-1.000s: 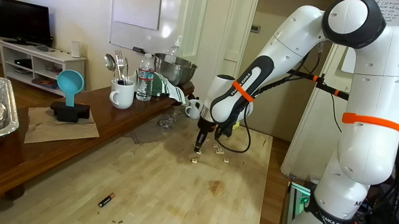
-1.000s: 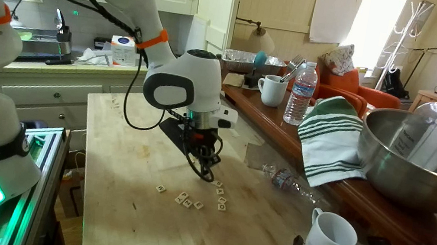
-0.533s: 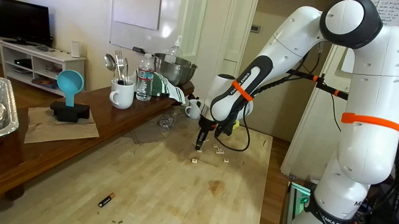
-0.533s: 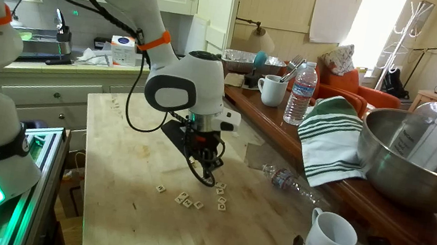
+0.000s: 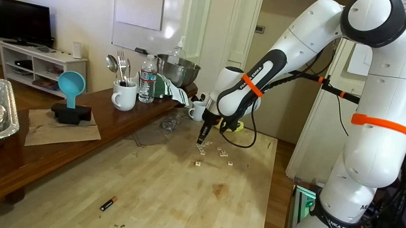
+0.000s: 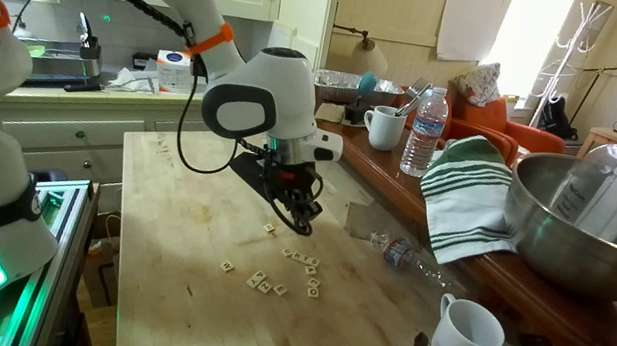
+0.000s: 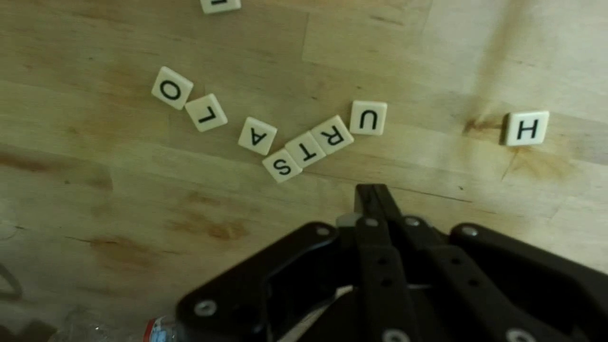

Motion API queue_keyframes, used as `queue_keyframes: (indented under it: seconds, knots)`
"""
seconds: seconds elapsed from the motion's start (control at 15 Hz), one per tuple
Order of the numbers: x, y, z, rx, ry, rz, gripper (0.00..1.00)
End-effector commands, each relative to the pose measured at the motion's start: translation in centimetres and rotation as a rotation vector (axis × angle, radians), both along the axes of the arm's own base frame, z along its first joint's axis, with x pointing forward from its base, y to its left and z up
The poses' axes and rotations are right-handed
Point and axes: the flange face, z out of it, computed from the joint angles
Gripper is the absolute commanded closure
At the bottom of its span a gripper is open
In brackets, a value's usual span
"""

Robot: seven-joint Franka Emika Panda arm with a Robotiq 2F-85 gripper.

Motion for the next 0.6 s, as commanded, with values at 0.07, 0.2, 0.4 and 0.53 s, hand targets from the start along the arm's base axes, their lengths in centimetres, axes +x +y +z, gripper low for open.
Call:
queue_keyframes:
  seconds: [0.07,0.2,0.4,0.53]
  knots:
    - [-2.4,-0.7,2.3,-0.031,0.005,-0.025,1.00]
    - [-3.2,-1.7,3.0,-0.042,0.009,-0.054,1.00]
    - [-4.6,-3.0,3.3,-0.051,0.032,-0.095,1.00]
    - [-5.5,-3.7,3.2,-0.051,0.054,-0.118,1.00]
